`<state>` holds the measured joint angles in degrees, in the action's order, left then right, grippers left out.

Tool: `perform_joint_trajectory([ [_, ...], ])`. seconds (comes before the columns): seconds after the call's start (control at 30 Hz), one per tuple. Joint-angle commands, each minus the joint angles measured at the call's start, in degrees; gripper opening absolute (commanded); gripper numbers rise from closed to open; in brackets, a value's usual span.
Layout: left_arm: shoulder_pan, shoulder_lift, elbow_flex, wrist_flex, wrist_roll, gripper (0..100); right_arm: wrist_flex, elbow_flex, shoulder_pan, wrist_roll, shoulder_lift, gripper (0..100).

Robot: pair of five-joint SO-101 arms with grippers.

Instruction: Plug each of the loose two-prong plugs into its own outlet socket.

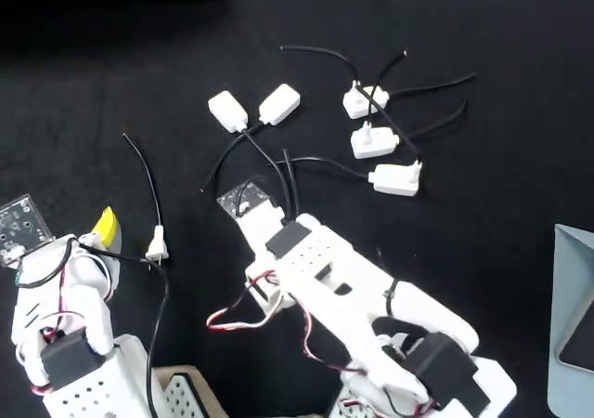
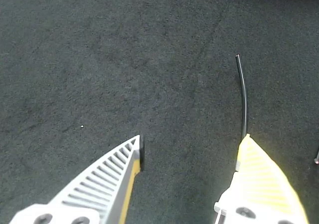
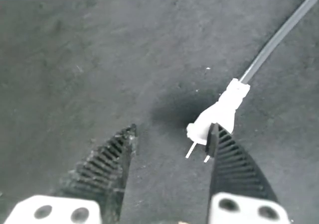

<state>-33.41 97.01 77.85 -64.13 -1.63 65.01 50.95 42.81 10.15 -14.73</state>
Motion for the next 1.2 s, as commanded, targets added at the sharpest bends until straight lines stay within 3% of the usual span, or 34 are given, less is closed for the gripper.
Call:
perform_joint_trajectory([
  [0.0,-0.40,0.18,-0.22,1.23,-0.18,31,-1.67,-1.45,-7.47,0.18,6.20,21.8],
  [0.23,-0.40,0.18,-0.22,1.23,-0.18,31,-4.22,-1.71,-12.31,-2.11,13.58,21.4],
  [0.47,-0.40,0.18,-0.22,1.23,-0.18,31,-6.07,-2.86,-12.40,-2.29,13.49,4.9],
  [0.7,-0.40,0.18,0.31,1.32,-0.09,31,-5.71,-2.95,-12.40,-2.46,13.41,1.1],
  [1.07,-0.40,0.18,0.31,1.32,-0.09,31,-1.93,-1.71,-13.36,-5.89,-2.42,2.1],
  [1.17,-0.40,0.18,0.31,1.32,-0.09,31,-1.58,-0.48,-14.51,-5.98,-3.91,12.0],
])
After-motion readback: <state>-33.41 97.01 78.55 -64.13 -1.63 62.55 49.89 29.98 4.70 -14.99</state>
